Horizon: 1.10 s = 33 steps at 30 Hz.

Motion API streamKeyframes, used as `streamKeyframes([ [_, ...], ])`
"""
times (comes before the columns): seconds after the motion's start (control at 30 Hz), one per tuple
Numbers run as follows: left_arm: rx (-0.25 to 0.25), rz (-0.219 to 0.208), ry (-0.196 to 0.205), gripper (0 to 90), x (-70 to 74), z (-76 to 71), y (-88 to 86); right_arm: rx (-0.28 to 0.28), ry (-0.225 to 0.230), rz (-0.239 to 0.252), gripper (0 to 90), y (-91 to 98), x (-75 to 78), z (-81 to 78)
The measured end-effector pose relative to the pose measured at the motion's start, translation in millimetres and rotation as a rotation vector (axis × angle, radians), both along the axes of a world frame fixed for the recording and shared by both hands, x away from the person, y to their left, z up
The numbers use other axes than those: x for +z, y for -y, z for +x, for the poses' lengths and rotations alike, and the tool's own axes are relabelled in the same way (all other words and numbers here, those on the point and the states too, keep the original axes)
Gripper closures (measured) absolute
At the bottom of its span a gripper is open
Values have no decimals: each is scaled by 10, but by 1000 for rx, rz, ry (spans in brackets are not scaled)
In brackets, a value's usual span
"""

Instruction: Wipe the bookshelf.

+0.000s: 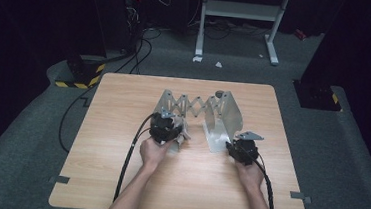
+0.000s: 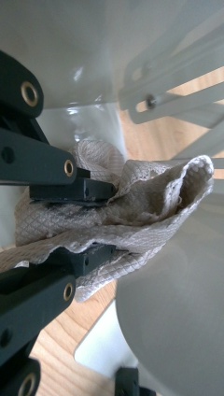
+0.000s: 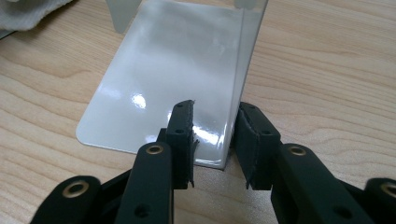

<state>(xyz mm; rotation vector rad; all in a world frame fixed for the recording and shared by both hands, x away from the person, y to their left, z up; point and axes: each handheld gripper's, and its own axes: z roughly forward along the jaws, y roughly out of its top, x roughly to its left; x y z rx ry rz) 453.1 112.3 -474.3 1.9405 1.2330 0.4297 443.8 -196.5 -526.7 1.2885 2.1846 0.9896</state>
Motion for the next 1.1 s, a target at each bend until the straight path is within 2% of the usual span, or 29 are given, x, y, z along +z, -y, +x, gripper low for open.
streamKeyframes([
  [0.17,-9,-3,37,734,141,-34,-6,2,0,0,683,0,0,0],
  [0.3,-7,-40,60,734,218,-67,-37,3,0,0,682,0,0,-1],
  [0.57,-21,-62,71,733,348,-77,-54,3,0,1,682,-1,0,-1],
  [0.77,-22,-70,72,733,384,-76,-68,4,-1,1,682,-1,0,-1],
  [1.1,-19,-94,97,732,463,-120,-94,6,-1,1,681,-2,0,-2],
])
